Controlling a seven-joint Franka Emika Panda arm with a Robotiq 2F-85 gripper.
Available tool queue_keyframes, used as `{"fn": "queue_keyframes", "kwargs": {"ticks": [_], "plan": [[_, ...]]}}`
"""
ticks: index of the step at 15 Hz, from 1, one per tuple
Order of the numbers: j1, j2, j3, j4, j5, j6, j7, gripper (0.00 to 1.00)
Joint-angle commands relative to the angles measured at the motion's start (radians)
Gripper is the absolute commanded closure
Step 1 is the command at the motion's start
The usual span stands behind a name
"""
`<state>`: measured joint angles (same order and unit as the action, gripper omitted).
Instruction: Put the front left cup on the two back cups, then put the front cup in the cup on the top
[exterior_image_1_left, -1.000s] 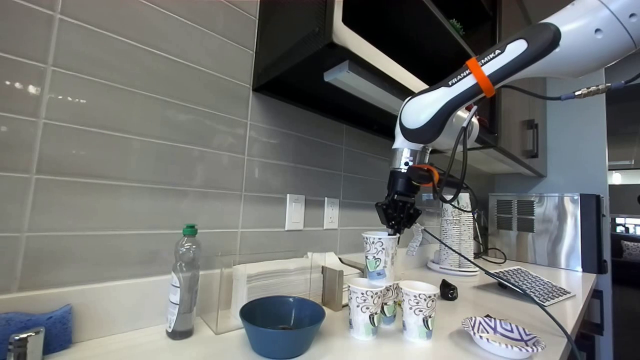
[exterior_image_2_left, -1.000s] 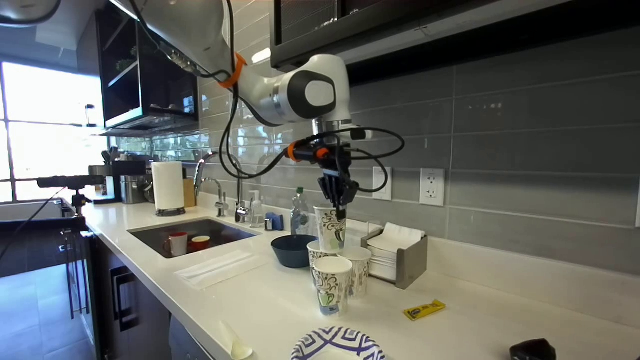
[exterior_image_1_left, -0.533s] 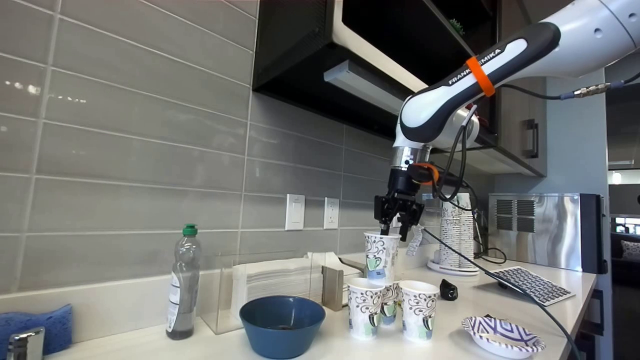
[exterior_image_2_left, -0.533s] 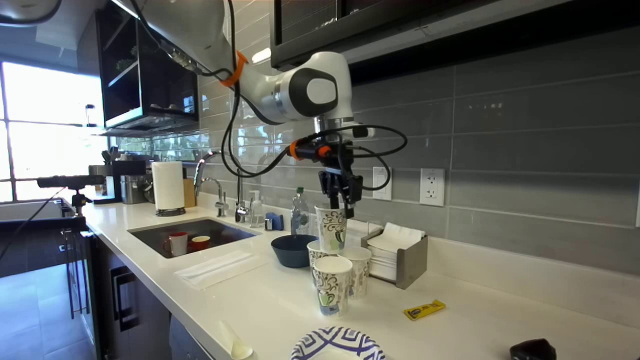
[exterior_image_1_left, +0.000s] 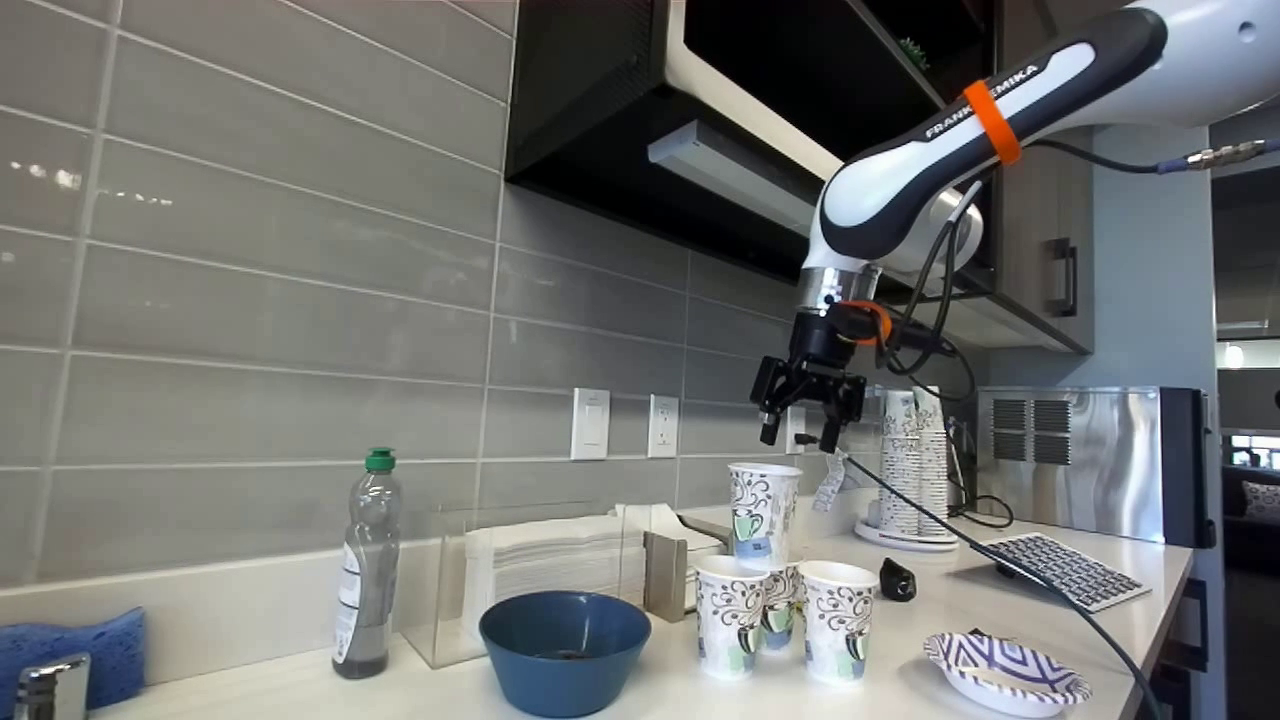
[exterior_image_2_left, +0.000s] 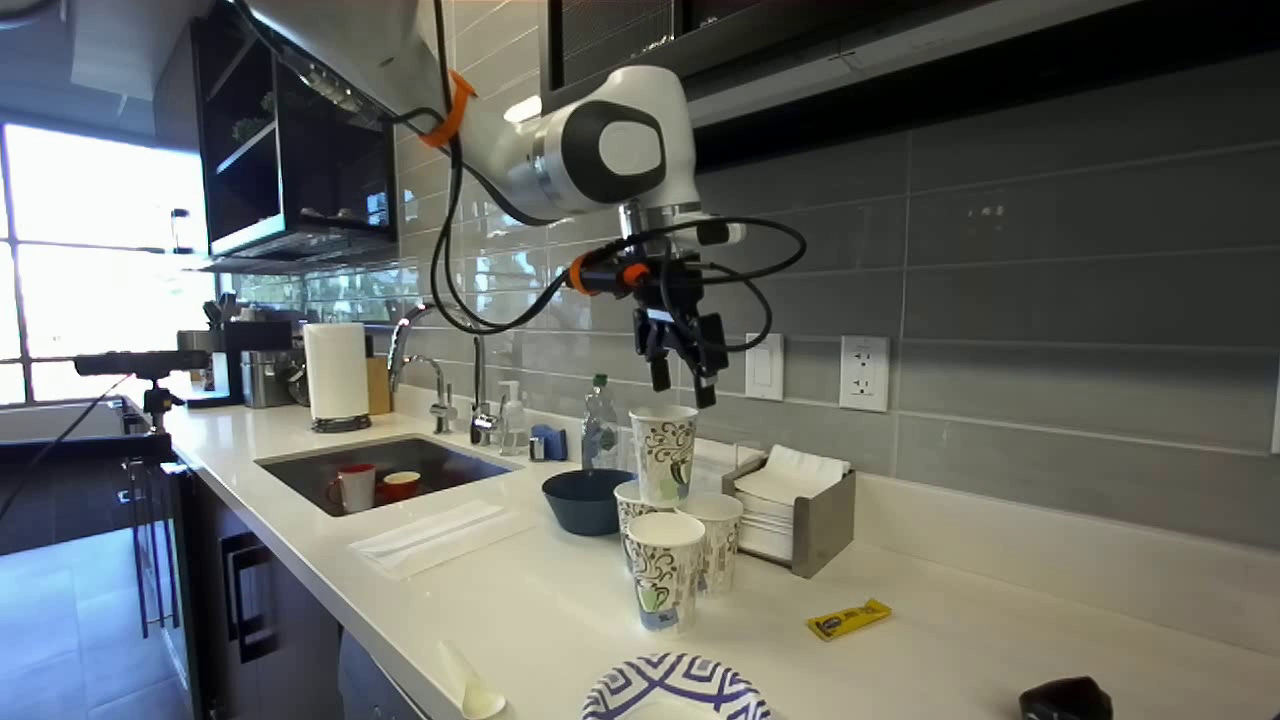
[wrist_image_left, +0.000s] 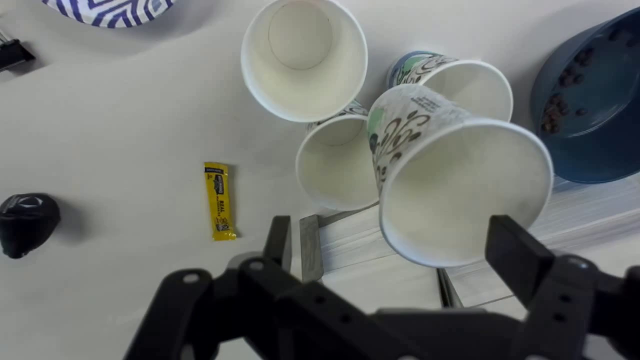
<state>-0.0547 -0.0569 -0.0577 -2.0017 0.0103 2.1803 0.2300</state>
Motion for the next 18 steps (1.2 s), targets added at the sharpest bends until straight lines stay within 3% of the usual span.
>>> {"fn": "queue_keyframes", "kwargs": {"ticks": [1,5,6,12,18], "plan": [[-0.011,-0.126,0.003,-0.116,-0.022,0.001,0.072,0.0],[-0.016,-0.203,0.011,-0.225,0.011,0.028,0.095,0.0],[-0.017,-0.143,0.008,-0.146,0.002,-0.001,0.07,0.0],[-0.017,-0.149,0.009,-0.159,0.002,0.0,0.071,0.0],[-0.061,-0.109,-0.043,-0.235,0.05,0.052,0.069,0.0]]}}
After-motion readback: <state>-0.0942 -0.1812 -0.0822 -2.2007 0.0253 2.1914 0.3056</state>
